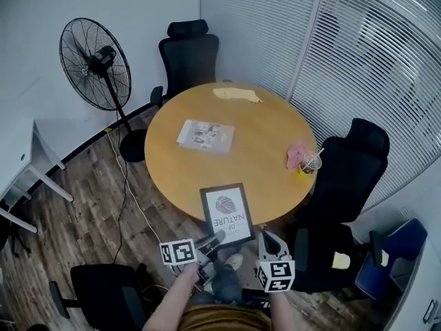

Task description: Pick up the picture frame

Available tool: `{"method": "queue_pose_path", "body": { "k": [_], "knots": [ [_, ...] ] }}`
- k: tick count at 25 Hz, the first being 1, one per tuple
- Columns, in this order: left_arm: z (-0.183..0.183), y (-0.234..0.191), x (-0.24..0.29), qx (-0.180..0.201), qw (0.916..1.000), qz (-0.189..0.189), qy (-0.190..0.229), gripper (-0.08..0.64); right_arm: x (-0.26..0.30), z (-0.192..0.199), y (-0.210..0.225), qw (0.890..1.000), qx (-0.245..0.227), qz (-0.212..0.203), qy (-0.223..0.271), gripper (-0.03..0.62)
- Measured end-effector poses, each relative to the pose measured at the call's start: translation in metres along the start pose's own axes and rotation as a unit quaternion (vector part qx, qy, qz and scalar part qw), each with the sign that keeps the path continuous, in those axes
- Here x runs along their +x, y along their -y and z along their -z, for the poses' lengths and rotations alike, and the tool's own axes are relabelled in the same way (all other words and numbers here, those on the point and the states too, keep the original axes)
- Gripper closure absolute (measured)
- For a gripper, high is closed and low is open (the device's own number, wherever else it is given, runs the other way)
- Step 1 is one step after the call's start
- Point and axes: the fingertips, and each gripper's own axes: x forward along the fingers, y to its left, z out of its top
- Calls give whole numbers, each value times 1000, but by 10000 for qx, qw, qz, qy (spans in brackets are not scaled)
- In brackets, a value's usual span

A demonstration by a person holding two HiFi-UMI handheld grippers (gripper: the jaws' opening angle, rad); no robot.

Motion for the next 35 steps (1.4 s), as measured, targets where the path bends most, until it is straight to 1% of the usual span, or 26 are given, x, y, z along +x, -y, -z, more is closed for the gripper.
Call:
{"method": "queue_pose_path", "body": {
  "k": [6, 12, 16, 28, 35],
  "knots": [
    [4, 9, -5, -38, 9999, 143, 74, 523, -12, 3, 0, 10000, -20, 84, 28, 580],
    [3, 13, -12, -9, 9998, 167, 105, 523, -14, 1, -7, 9999, -82, 31, 61, 580],
    [1, 13, -13, -13, 9998, 183, 113, 523, -14, -3, -9, 9999, -15, -18, 141, 580],
    [0, 18, -12, 95, 9996, 253, 9, 523, -15, -3, -10, 9999, -33, 48, 123, 580],
    [1, 19, -14, 158, 9996, 247, -44, 523, -13, -3, -12, 9999, 111, -23, 113, 580]
  ]
}}
